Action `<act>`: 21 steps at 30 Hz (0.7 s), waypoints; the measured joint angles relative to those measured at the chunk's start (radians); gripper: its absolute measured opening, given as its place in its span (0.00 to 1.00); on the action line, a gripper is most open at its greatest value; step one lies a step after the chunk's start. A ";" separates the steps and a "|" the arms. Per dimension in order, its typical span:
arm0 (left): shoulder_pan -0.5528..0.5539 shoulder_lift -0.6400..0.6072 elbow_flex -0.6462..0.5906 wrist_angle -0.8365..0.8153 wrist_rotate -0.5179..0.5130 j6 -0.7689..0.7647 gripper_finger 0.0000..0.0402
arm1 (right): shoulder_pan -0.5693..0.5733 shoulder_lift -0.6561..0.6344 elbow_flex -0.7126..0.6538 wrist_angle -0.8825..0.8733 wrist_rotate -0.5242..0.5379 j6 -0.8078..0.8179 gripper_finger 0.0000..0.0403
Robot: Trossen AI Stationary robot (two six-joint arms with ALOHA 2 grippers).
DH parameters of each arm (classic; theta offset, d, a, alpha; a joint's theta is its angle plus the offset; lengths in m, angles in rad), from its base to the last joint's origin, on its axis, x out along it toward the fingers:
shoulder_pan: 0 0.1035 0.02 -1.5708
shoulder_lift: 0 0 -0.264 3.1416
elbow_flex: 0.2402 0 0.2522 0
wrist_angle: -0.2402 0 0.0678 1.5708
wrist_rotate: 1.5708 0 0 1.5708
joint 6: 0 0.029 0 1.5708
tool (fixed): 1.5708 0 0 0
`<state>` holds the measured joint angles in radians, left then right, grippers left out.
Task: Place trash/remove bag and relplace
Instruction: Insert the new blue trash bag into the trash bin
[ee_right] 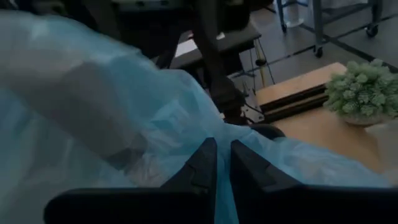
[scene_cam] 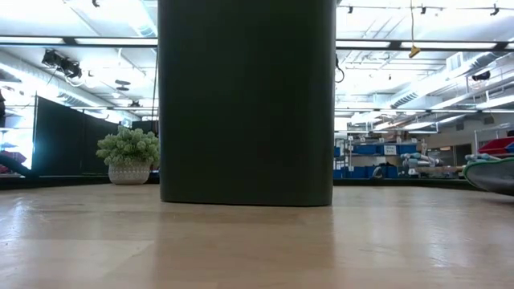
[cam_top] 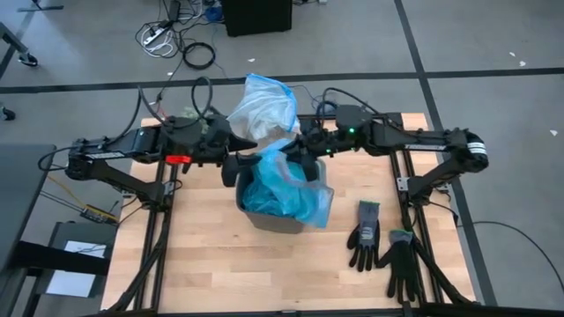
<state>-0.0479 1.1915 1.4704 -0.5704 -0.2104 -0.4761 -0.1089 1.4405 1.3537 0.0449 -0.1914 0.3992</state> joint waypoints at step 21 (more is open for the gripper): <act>0.002 -0.004 0.064 -0.001 -0.008 0.046 0.67 | 0.067 0.113 0.001 0.310 -0.134 -0.211 0.18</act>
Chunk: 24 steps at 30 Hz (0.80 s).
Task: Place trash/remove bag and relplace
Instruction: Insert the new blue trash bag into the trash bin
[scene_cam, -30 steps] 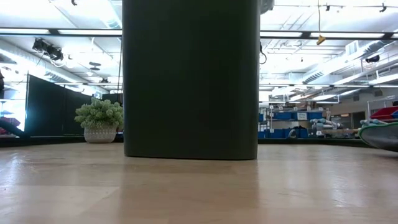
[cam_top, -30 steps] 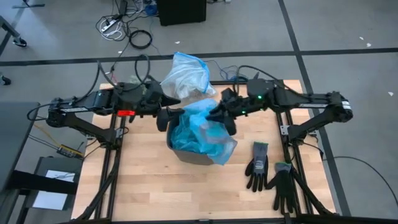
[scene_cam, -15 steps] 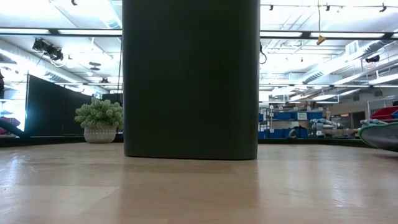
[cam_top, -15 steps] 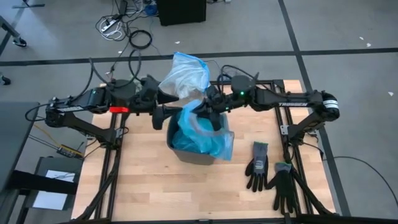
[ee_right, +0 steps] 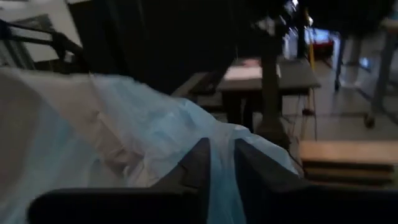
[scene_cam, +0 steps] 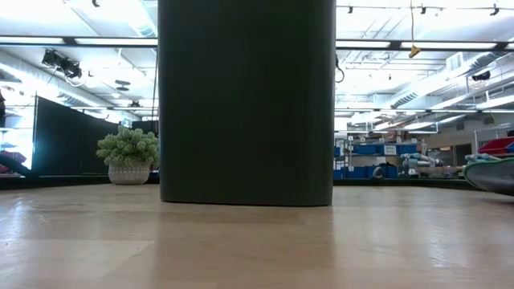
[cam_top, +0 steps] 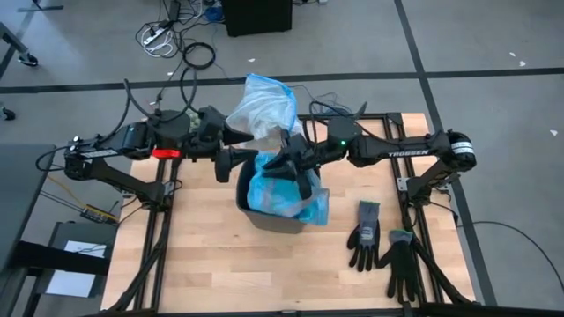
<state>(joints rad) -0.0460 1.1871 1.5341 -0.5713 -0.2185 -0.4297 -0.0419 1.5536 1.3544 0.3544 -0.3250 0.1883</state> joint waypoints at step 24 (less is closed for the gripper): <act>-0.001 0.075 -0.001 -0.015 0.073 0.056 0.67 | 0.015 -0.128 0.001 -0.164 0.465 -0.338 0.48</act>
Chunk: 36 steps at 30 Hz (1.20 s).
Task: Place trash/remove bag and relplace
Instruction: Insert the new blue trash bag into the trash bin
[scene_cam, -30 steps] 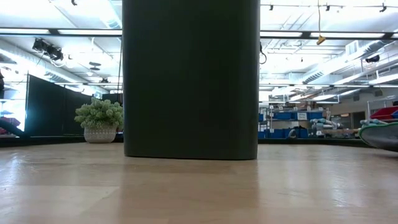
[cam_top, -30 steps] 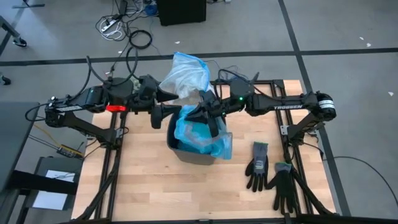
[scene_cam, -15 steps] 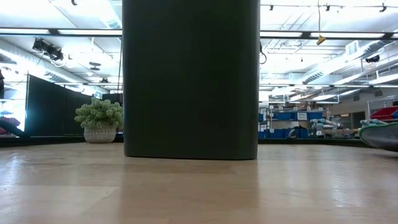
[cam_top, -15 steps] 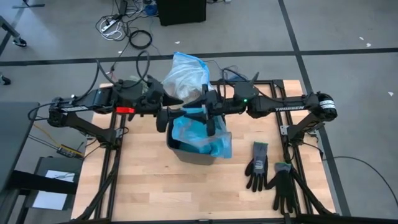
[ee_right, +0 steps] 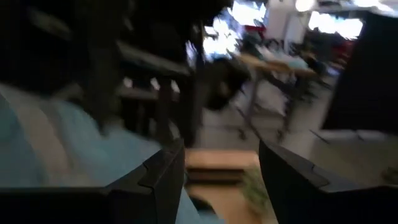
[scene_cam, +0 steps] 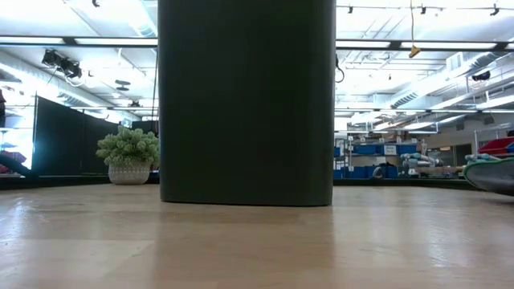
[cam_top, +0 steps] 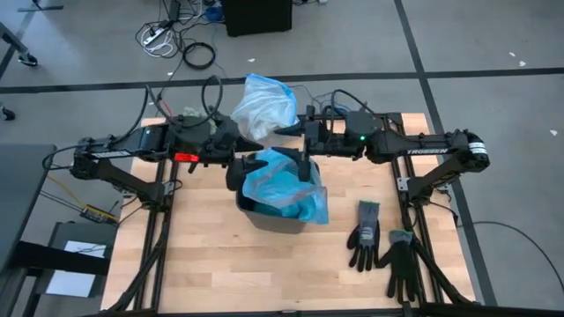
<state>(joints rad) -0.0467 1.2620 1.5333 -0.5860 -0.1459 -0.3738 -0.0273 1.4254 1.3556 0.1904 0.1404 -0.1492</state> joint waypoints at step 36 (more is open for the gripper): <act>-0.008 0.312 0.287 -0.444 -0.233 0.343 0.48 | 0.005 -0.216 0.000 -0.459 0.186 -0.003 0.44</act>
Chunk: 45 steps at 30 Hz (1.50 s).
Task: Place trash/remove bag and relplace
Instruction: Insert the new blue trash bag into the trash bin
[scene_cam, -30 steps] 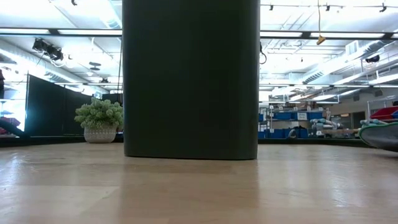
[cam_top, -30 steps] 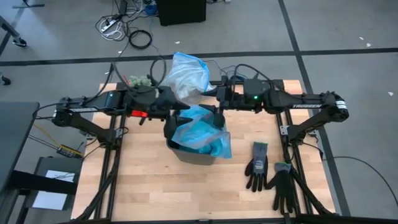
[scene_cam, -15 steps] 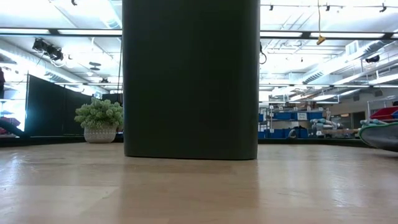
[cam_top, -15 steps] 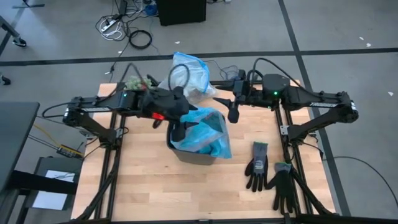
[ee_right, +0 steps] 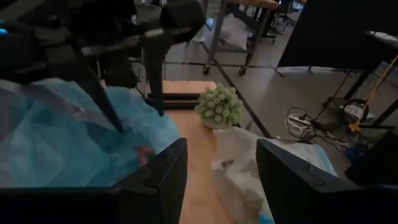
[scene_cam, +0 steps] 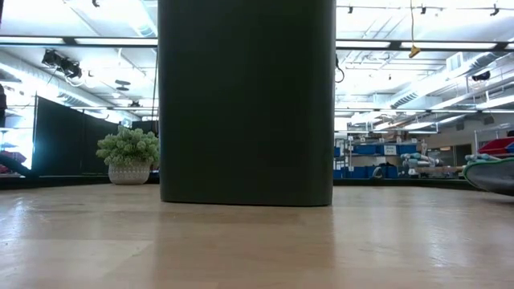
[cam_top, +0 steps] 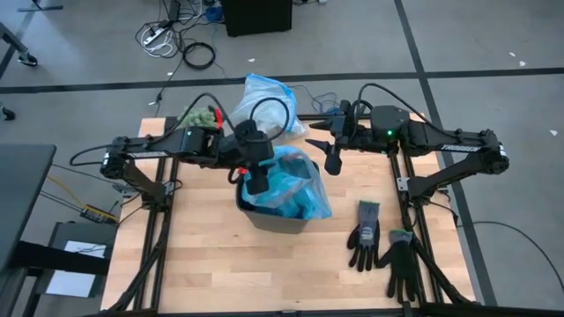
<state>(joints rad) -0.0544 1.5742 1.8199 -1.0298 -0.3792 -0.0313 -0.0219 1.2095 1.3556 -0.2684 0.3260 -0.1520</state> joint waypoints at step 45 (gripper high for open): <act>-0.012 -0.113 0.030 -0.236 -0.237 -0.218 0.00 | 0.097 0.159 0.000 -0.021 0.003 0.287 0.62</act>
<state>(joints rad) -0.0666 1.4616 1.8503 -1.2654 -0.6165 -0.2494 0.0749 1.3687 1.3552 -0.2892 0.3286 0.1355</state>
